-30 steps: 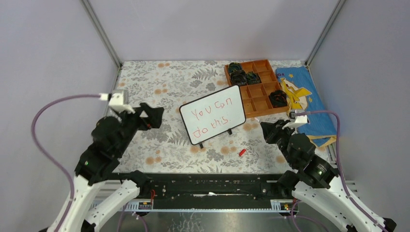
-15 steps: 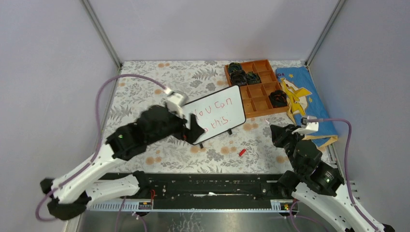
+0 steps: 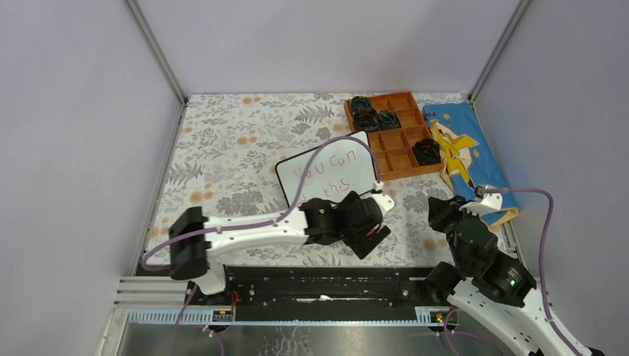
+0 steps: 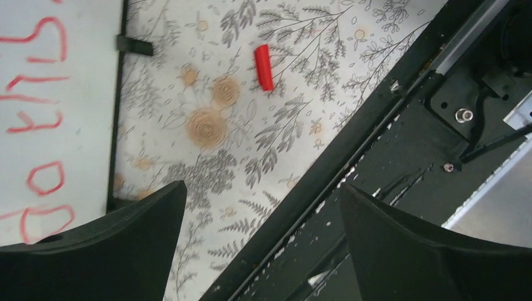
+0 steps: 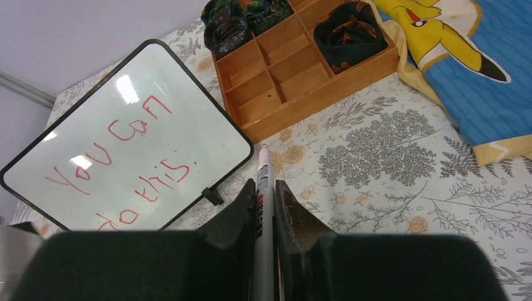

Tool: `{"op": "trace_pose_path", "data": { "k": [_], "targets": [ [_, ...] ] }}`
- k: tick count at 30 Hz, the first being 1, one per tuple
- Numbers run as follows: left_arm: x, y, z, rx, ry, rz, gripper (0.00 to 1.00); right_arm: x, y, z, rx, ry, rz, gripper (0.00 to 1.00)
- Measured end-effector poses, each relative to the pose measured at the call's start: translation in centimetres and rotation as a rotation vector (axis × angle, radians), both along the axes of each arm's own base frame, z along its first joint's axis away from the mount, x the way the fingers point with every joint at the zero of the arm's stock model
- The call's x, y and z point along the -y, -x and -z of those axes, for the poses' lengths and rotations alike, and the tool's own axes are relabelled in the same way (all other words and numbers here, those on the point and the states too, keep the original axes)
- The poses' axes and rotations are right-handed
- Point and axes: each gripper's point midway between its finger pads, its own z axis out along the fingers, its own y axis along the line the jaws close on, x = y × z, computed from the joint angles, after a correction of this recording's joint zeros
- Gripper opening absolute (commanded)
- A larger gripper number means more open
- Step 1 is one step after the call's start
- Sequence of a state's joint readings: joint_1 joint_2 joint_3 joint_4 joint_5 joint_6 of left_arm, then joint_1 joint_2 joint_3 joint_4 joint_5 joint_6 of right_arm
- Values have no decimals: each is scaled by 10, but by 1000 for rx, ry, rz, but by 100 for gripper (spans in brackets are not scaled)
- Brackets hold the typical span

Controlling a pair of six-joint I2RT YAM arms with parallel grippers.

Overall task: Write a sentence on the whiteboard
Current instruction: Close the whiteboard marker at the center of the board.

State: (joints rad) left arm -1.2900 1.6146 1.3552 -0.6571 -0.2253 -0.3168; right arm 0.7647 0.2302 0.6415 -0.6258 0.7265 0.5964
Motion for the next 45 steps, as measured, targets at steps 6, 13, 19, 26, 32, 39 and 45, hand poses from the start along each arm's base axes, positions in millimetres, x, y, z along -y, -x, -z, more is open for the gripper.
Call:
{"op": "trace_pose_path", "data": {
  "k": [6,13,19,26,32,39,45],
  "targets": [
    [38,-7,30,-38,-50,30,80,12,6,-3,13,-23,41,0],
    [63,-21,70,-134,-63,8,65,25,11,-14,55,-55,81,0],
    [62,-32,112,-210,-122,-18,60,26,12,-15,61,-60,82,0],
    [70,-46,120,-238,-113,-32,55,26,12,-15,62,-56,80,0],
    [71,-54,127,-260,-115,-41,50,27,13,-17,74,-60,78,0],
    [65,-57,134,-267,-138,-47,44,28,13,-21,97,-72,76,0],
    [64,-57,135,-268,-151,-41,43,28,14,-22,100,-72,75,0]
  ]
}}
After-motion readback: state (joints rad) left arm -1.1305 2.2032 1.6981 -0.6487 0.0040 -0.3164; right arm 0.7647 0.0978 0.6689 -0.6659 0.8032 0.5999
